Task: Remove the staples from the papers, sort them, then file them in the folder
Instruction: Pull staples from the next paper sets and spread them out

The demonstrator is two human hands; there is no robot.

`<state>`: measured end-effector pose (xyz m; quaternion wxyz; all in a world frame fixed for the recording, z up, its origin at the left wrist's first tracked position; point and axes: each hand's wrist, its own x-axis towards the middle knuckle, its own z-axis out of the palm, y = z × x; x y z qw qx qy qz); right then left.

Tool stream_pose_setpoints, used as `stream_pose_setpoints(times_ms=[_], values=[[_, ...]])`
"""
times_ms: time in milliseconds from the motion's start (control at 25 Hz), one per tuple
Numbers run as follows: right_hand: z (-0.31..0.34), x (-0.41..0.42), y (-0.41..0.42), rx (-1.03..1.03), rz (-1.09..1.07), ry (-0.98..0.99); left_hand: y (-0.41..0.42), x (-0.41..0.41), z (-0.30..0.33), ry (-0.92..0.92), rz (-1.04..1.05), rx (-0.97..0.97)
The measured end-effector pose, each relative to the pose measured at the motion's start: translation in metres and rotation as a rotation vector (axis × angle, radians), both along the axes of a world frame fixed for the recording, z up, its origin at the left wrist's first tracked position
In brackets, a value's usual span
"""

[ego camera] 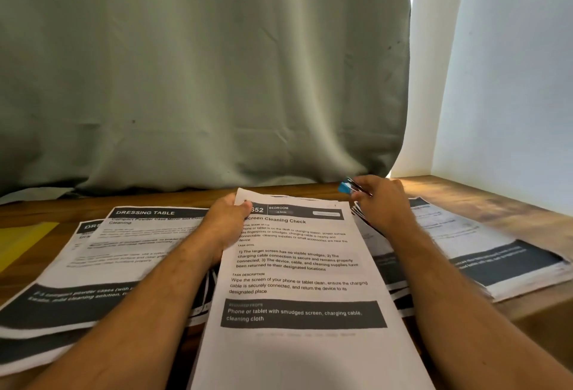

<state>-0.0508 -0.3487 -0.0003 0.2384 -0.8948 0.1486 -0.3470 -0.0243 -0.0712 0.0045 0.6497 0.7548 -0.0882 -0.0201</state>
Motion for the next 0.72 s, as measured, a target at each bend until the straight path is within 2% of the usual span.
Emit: stream_pose_setpoints(times_ms=[80,160,280,400,480,720], values=[[0.012,-0.004,0.025,0.004,0.217,-0.152,0.006,-0.005,0.006,-0.017,0.027,-0.021],[0.032,-0.010,0.053,-0.021,0.405,-0.218,0.015,-0.011,0.015,-0.063,0.044,-0.027],[0.063,-0.007,0.102,-0.086,0.596,-0.145,0.032,-0.013,0.028,-0.112,0.068,-0.009],[0.071,0.012,0.142,-0.286,0.663,0.020,0.046,-0.009,0.030,-0.133,0.111,0.027],[0.064,0.022,0.161,-0.336,0.702,0.043,0.051,-0.004,0.020,-0.163,0.135,0.039],[0.037,0.036,0.178,-0.189,0.706,-0.040,0.059,0.011,-0.008,-0.150,0.142,0.076]])
